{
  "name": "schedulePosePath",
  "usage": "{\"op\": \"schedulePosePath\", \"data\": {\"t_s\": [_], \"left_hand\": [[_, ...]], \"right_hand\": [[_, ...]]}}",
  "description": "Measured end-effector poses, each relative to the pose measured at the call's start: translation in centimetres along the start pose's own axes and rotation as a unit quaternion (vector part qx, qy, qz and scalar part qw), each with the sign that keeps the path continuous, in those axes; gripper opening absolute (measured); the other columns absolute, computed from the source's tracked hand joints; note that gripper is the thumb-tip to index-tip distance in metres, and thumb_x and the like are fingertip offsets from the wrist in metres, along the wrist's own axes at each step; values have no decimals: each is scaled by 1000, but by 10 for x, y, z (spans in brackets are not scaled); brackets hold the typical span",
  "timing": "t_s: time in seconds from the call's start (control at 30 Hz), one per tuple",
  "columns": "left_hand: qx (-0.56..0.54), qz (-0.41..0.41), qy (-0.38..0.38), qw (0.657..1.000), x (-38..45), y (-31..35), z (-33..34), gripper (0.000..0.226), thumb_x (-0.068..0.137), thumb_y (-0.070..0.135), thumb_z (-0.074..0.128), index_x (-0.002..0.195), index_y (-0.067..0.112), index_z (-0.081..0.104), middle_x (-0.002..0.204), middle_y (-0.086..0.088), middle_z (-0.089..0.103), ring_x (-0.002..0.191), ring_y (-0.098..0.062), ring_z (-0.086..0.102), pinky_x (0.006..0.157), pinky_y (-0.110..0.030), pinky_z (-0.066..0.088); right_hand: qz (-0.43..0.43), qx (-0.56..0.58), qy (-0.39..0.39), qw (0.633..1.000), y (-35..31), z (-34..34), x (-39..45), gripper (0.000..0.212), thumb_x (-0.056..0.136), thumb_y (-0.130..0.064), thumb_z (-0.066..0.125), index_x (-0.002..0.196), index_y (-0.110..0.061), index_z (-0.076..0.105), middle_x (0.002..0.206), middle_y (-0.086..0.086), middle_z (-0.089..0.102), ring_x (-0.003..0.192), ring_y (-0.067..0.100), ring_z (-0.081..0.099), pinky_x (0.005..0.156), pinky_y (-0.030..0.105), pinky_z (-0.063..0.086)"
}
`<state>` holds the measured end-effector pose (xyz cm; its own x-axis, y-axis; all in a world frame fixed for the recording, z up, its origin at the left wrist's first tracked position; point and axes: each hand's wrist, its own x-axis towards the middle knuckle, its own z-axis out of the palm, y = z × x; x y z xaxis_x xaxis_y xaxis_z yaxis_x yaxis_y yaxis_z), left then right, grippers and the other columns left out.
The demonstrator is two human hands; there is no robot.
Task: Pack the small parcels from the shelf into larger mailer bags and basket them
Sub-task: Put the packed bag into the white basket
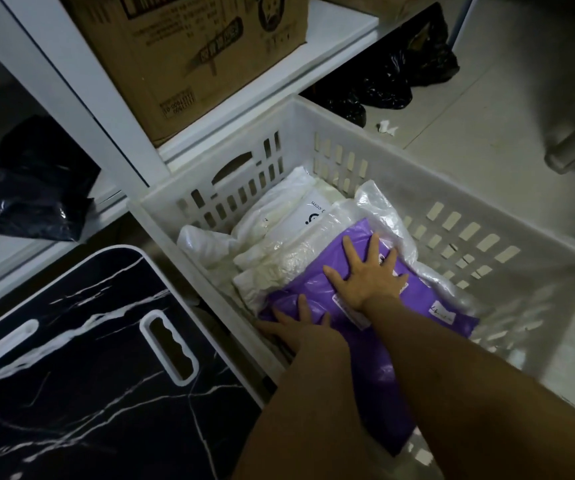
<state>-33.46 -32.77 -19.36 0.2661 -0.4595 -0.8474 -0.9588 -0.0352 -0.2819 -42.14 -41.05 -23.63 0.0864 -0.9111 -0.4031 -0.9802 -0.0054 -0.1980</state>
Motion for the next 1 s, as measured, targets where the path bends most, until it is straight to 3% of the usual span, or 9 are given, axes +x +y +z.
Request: {"op": "schedulePosePath", "data": {"t_s": [0.17, 0.3, 0.43, 0.5, 0.57, 0.67, 0.77, 0.9, 1.0], "left_hand": [[40, 5, 11, 999, 7, 1, 1, 115, 78, 62, 66, 145, 41, -24, 151, -10, -37, 135, -60, -16, 82, -88, 2], [-33, 27, 2, 999, 17, 0, 2, 111, 81, 56, 66, 147, 41, -21, 150, -7, -40, 134, -59, -21, 93, -83, 11], [-133, 53, 0, 990, 20, -11, -5, 88, 90, 52, 56, 152, 39, -6, 153, 0, -35, 137, -55, -19, 103, -74, 19], [-103, 59, 9, 993, 16, -15, -9, 81, 92, 49, 53, 154, 32, 5, 159, -3, -21, 141, -52, -5, 103, -74, 18], [-41, 75, 24, 996, 5, -21, -12, 65, 94, 47, 48, 150, 22, 27, 160, -8, 11, 141, -45, 19, 102, -75, 19], [-16, 110, 80, 991, -18, -34, -13, 48, 96, 34, 42, 137, 10, 49, 145, -14, 44, 131, -40, 41, 104, -65, 30], [-71, 119, 161, 977, -54, -50, -13, 45, 97, 28, 42, 137, 10, 47, 143, -14, 45, 130, -36, 43, 107, -55, 34], [-131, 133, 305, 934, -111, -65, -22, 36, 98, 28, 43, 133, 16, 48, 136, -10, 51, 126, -31, 47, 103, -49, 34], [-144, 139, 361, 911, -147, -83, -24, 35, 99, 27, 44, 132, 15, 46, 131, -10, 53, 121, -30, 50, 100, -44, 37]], "right_hand": [[0, 37, -109, 993, 12, -2, 38, 109, 53, -103, 20, 144, -55, -17, 161, 4, -20, 147, 40, -11, 115, 64, 5], [8, 21, -122, 992, 9, -11, 33, 95, 76, -86, 35, 149, -49, -13, 160, 12, -20, 147, 42, -6, 118, 51, -3], [84, 19, -106, 991, -3, -12, 22, 79, 86, -77, 30, 147, -51, -12, 160, 17, -15, 145, 49, 3, 114, 62, 15], [126, 2, -91, 988, -14, -9, 13, 67, 96, -63, 29, 149, -48, -8, 159, 23, -9, 143, 51, 7, 110, 65, 19], [152, -14, -90, 984, -22, -8, 2, 59, 99, -53, 29, 151, -43, 3, 159, 24, 4, 143, 46, 16, 110, 61, 24], [154, -19, -78, 985, -28, -14, -18, 53, 98, -44, 33, 150, -33, 28, 153, 14, 29, 139, 36, 31, 107, 55, 30], [129, -32, -89, 987, -37, -35, -44, 54, 95, -39, 45, 147, -33, 35, 151, 10, 34, 139, 34, 32, 107, 56, 29], [117, -18, -61, 991, -52, -68, -74, 54, 92, -45, 45, 142, -23, 44, 149, 13, 38, 137, 36, 34, 109, 57, 31], [68, 2, -41, 997, -67, -96, -102, 55, 86, -45, 52, 135, -20, 51, 143, 13, 46, 133, 35, 40, 109, 52, 33]]}}
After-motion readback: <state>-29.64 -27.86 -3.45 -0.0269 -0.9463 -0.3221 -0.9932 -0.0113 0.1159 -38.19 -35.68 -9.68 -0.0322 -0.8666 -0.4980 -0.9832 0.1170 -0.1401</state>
